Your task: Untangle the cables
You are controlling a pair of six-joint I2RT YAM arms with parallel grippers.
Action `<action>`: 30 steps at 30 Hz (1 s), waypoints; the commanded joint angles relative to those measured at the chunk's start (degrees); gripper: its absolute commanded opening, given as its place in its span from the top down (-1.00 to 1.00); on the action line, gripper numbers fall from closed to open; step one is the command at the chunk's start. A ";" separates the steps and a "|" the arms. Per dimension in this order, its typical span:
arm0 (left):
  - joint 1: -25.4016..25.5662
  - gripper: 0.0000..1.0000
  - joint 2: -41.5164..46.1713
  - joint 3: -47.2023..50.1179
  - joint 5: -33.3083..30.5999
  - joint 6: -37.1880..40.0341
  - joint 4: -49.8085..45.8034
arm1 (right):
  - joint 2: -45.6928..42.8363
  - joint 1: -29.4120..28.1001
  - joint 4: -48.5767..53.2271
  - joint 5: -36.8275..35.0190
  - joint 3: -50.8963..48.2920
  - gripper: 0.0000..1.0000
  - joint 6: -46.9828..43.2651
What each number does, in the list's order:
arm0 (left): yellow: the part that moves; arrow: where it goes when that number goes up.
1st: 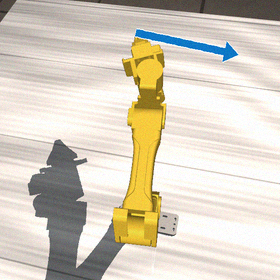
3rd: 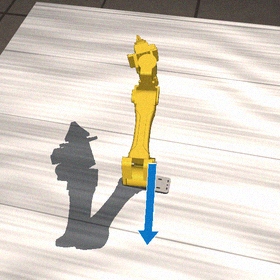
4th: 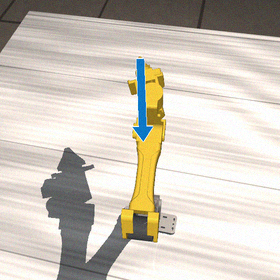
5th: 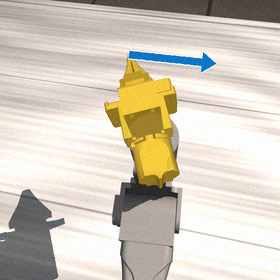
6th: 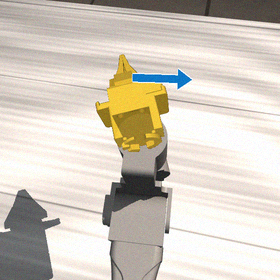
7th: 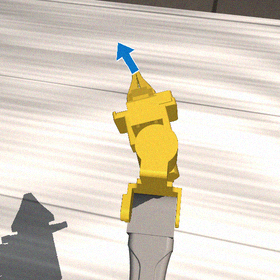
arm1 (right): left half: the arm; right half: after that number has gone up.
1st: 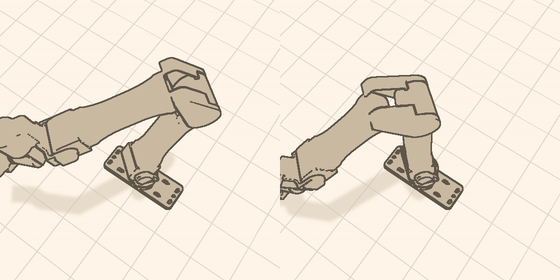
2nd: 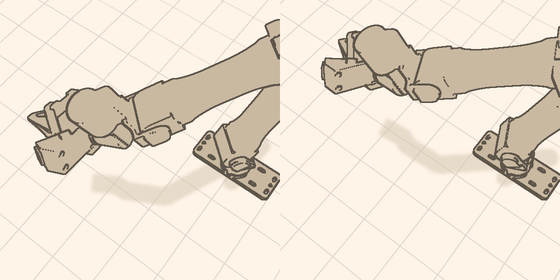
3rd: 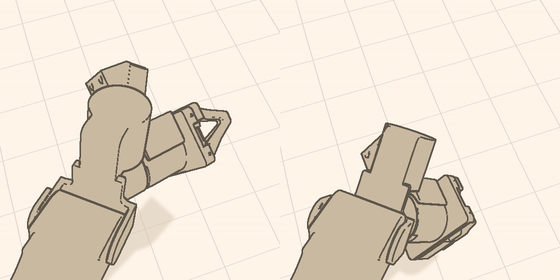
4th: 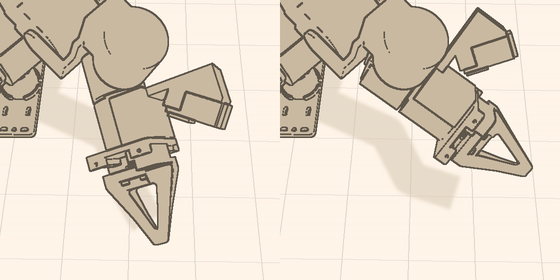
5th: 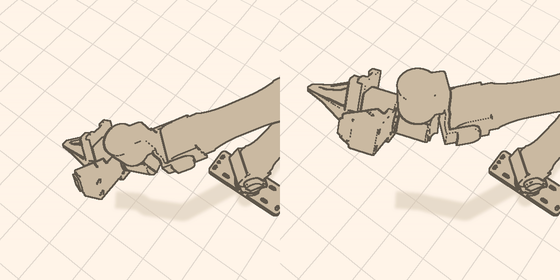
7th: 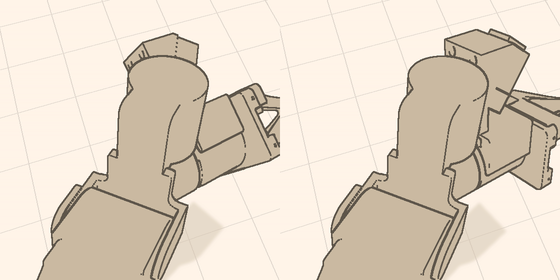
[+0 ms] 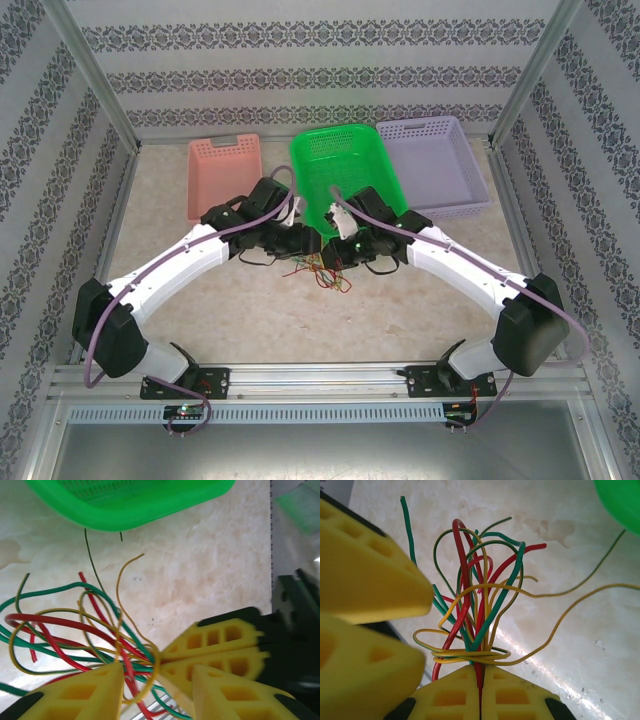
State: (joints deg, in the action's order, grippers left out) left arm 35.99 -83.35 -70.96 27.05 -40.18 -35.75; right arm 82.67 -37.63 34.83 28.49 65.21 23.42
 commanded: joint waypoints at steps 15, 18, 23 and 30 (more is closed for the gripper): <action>2.61 0.35 -1.35 3.75 1.93 8.09 3.80 | -2.43 4.20 -1.08 9.93 -0.49 1.00 3.02; 2.79 0.25 -0.97 3.55 2.81 10.76 2.71 | -2.52 4.75 -0.58 11.09 -0.67 1.00 2.46; 3.04 0.29 -1.63 3.30 4.79 13.29 1.28 | -2.00 5.46 0.06 12.93 -0.45 1.00 1.67; 4.27 1.00 -2.14 3.00 -1.93 11.60 0.19 | -1.64 5.80 1.39 12.77 0.14 1.00 1.18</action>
State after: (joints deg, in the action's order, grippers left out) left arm 39.07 -85.06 -67.75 29.19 -28.58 -31.73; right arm 81.97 -32.71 38.26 38.70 64.34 25.47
